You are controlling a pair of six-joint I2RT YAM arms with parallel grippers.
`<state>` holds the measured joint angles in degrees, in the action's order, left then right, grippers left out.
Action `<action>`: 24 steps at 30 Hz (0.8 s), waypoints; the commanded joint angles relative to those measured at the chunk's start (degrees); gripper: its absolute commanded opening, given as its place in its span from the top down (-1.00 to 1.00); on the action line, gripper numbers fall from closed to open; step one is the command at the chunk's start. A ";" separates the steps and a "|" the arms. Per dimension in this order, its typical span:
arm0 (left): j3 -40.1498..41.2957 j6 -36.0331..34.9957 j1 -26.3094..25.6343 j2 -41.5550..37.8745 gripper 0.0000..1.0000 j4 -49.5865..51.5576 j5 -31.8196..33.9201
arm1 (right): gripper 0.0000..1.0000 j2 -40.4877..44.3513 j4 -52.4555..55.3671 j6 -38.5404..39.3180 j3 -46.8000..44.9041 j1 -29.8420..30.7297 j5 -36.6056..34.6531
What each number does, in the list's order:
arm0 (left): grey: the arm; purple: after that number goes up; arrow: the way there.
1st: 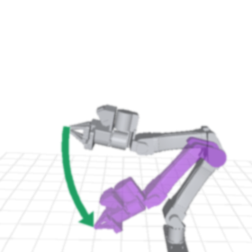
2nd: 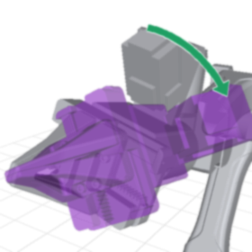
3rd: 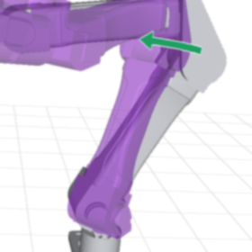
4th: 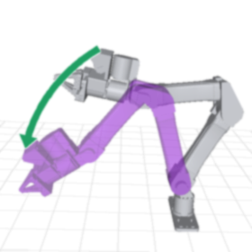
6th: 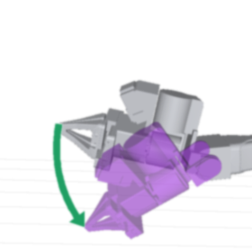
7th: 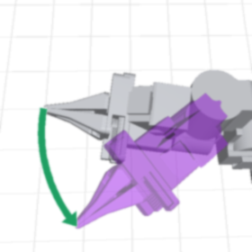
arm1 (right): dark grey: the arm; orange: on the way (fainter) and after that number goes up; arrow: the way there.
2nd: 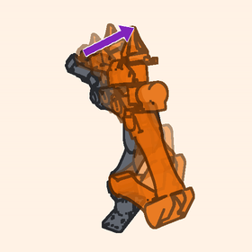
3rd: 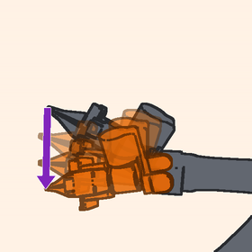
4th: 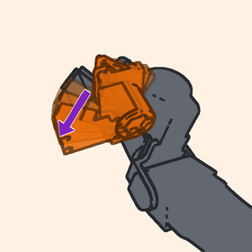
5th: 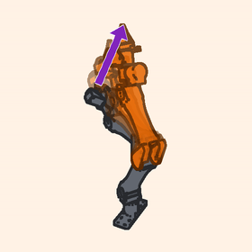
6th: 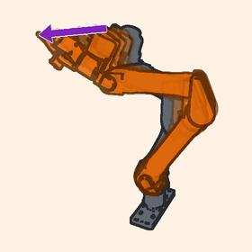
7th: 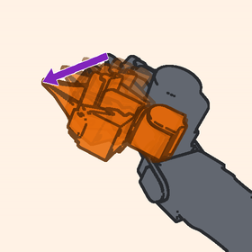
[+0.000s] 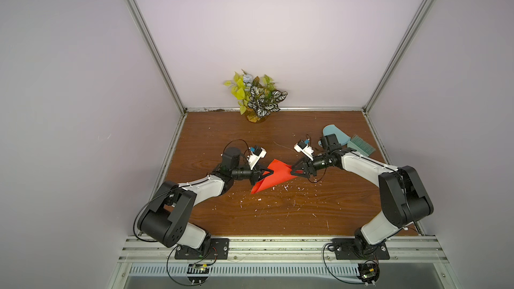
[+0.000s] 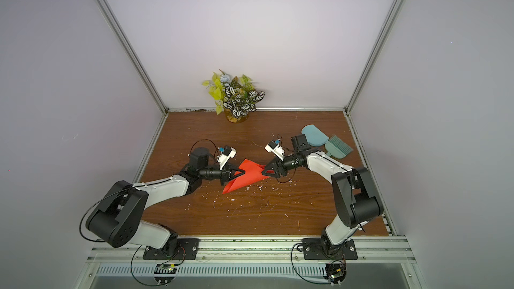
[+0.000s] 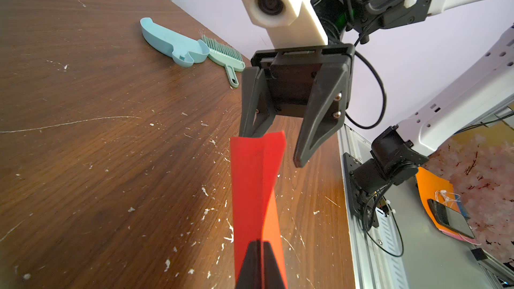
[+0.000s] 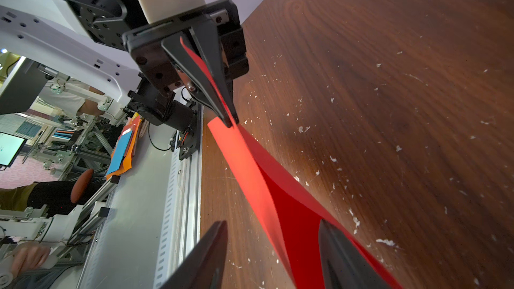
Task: Fold the square paper diagonally
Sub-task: Fold the paper at the center of the board.
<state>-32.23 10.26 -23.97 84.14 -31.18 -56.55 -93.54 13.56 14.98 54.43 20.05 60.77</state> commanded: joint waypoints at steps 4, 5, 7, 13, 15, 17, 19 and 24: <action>-1.83 0.01 0.72 1.10 0.99 -1.28 -1.02 | -0.04 -0.06 -0.54 -0.36 2.57 1.27 2.43; -1.87 0.02 0.66 1.27 0.99 -1.17 -0.95 | -0.01 -0.14 -0.41 -0.33 2.67 1.33 2.38; -1.96 -0.21 0.63 1.63 0.99 -0.84 -0.78 | 0.06 -0.28 -0.16 -0.27 3.21 1.46 2.18; -1.87 -0.52 0.68 2.84 1.00 -0.73 -0.50 | 0.25 -0.99 1.37 0.60 4.46 1.86 -0.45; -1.87 -0.58 0.66 3.22 0.99 -0.86 -0.49 | 0.28 -1.41 2.52 1.34 5.12 2.02 -1.29; -1.88 -0.50 0.67 3.55 0.99 -1.14 -0.56 | 0.30 -1.92 3.24 1.80 5.51 2.11 -1.49; -1.80 -0.21 0.67 3.75 0.99 -1.60 -0.68 | 0.30 -2.48 3.22 1.84 5.68 2.35 -1.53; -1.79 0.17 0.67 3.82 0.99 -2.13 -0.92 | 0.29 -3.59 2.96 1.71 5.90 3.10 -1.89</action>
<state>-32.82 10.35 -23.97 87.61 -31.62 -56.51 -96.97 15.09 15.40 58.83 22.46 58.74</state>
